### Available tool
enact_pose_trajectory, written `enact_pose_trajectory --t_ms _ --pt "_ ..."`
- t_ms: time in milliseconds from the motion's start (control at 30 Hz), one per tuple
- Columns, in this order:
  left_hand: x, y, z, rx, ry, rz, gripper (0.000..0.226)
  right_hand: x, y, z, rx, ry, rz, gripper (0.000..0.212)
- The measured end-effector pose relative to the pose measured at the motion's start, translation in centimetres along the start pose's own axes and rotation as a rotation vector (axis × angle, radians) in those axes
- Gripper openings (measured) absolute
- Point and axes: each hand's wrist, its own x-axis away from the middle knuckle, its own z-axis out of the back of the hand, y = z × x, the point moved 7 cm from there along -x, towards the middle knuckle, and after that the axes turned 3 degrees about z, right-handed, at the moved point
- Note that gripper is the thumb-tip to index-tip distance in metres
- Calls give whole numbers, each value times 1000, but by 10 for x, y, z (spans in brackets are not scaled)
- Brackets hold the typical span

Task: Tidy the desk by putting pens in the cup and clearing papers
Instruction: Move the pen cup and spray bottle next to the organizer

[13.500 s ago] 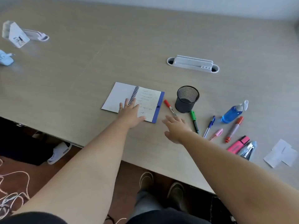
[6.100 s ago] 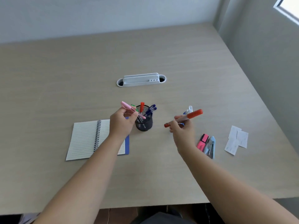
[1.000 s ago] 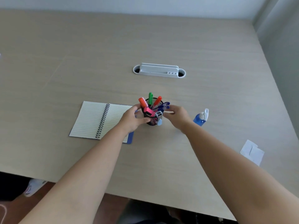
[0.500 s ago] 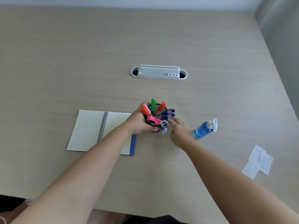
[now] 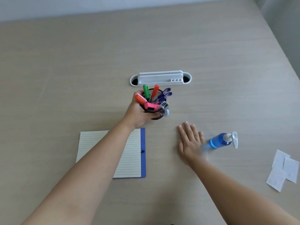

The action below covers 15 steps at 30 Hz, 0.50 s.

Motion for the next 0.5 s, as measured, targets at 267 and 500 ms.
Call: enact_pose_trajectory --t_ms 267,500 --pt "-37 -4 45 -4 326 -8 95 -13 -15 -5 -23 6 -117 70" --pt "-57 -10 44 -48 339 -4 99 -12 -13 -3 -26 32 -110 68"
